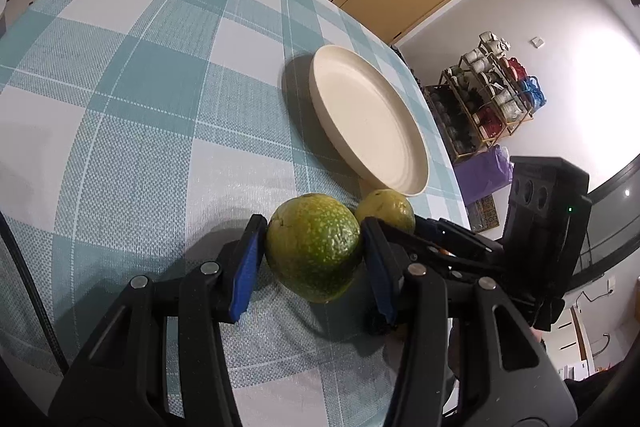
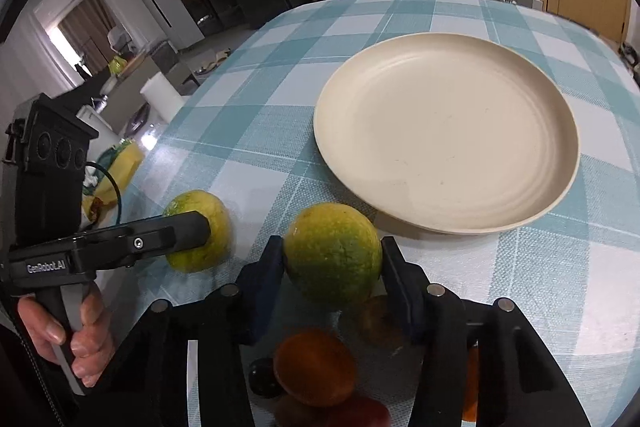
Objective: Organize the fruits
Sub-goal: 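Carry the green citrus onto the cream plate and open both tools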
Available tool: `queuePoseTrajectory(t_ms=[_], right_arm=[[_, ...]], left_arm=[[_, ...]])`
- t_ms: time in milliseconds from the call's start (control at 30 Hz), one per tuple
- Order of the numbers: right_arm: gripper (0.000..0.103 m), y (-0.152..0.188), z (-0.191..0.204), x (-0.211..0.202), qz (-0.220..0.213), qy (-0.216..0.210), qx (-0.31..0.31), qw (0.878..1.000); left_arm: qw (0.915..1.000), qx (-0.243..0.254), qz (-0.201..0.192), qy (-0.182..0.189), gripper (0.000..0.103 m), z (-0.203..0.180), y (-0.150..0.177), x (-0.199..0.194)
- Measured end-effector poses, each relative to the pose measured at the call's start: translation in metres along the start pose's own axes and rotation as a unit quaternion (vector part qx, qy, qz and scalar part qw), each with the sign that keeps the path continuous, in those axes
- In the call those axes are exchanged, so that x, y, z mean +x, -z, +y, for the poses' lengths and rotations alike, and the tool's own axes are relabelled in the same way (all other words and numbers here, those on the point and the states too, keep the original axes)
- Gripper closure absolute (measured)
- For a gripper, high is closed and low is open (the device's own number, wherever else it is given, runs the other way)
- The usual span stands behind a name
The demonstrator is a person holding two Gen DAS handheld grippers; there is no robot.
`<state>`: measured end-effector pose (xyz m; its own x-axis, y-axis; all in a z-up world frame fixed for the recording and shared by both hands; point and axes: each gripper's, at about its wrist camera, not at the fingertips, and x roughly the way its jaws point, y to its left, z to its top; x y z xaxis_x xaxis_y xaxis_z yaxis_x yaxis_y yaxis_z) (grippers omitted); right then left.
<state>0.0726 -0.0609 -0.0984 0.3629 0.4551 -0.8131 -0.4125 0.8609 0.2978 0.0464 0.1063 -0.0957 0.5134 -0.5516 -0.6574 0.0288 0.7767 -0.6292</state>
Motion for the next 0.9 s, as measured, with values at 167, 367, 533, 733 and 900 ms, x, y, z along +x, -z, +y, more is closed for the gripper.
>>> queuePoseTrajectory(t_ms=[167, 367, 533, 733, 900], right_arm=[[0.054, 0.001, -0.002, -0.010, -0.026, -0.025, 0.003, 0.999], [0.054, -0.008, -0.005, -0.032, -0.059, -0.039, 0.000, 0.997], [0.054, -0.016, -0.017, -0.049, -0.081, -0.040, 0.003, 0.996], [0.054, -0.031, -0.034, -0.071, -0.104, -0.032, -0.004, 0.994], [0.054, -0.049, -0.046, -0.082, -0.114, -0.006, -0.023, 0.993]], left_arm=[[1.0000, 0.002, -0.004, -0.006, 0.058, -0.004, -0.006, -0.002], [0.9998, 0.013, -0.012, -0.006, 0.058, -0.020, -0.021, -0.003], [0.9997, 0.022, -0.013, 0.000, 0.058, -0.038, -0.037, 0.003], [0.9989, 0.044, -0.017, 0.001, 0.058, -0.068, -0.063, 0.013], [0.9982, 0.057, -0.018, 0.008, 0.058, -0.091, -0.089, 0.026]])
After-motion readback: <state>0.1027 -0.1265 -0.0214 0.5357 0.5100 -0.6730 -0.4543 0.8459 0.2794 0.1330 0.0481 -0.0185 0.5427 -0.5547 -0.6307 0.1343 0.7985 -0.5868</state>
